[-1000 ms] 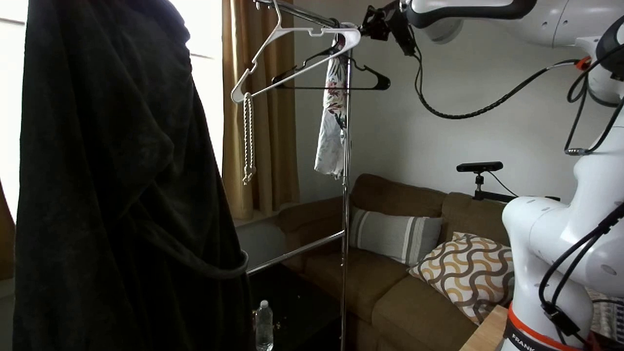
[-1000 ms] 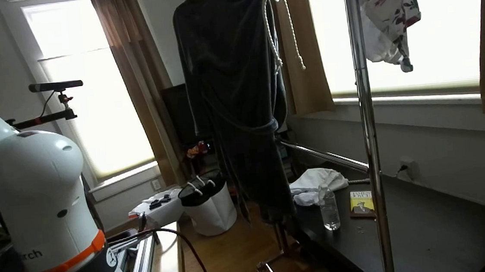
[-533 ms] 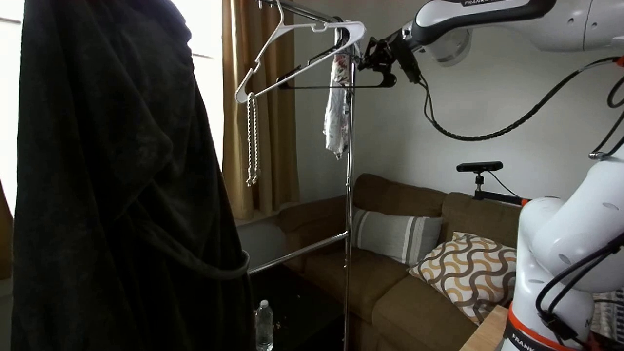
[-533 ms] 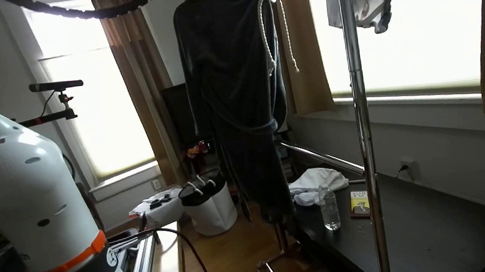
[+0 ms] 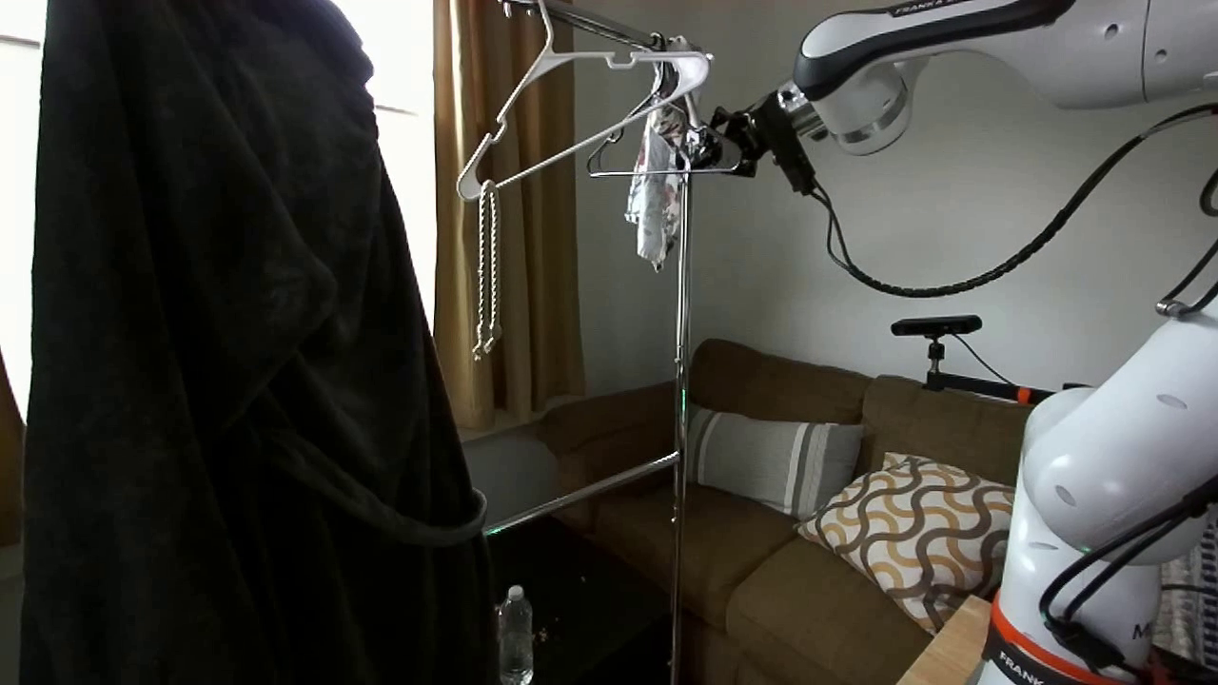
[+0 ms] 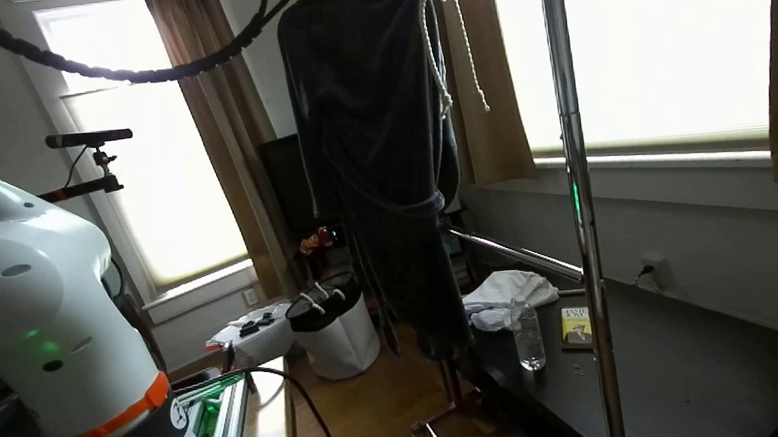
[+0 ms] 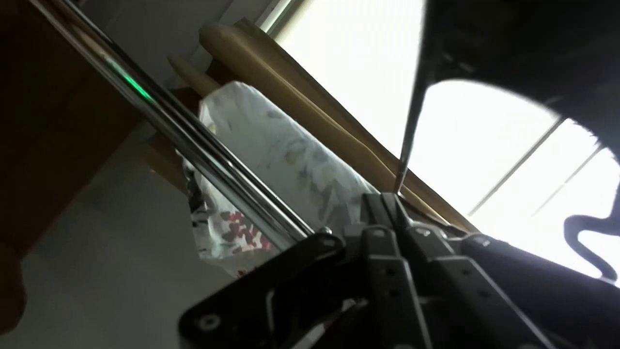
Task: Move the white towel to the top rod
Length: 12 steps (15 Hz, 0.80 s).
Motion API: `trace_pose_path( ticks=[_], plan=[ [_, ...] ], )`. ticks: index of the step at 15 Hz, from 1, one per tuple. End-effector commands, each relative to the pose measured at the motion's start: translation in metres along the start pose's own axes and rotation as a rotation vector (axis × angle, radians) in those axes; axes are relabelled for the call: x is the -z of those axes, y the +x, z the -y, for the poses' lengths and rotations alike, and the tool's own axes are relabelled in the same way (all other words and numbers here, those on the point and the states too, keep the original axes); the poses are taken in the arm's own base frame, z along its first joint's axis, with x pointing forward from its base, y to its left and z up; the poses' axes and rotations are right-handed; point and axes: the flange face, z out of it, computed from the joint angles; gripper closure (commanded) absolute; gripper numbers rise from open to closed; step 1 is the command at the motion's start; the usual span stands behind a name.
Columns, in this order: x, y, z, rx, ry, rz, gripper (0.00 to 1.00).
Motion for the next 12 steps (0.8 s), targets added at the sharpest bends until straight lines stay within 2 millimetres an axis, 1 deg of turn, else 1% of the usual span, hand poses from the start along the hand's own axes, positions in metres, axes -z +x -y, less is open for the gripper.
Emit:
trace_pose_path(
  ticks=[1,12],
  plan=[
    [0.002,-0.018,-0.014,-0.045,-0.008,0.046,0.99],
    [0.0,-0.044,-0.039,-0.155,-0.04,0.117,0.99]
  ],
)
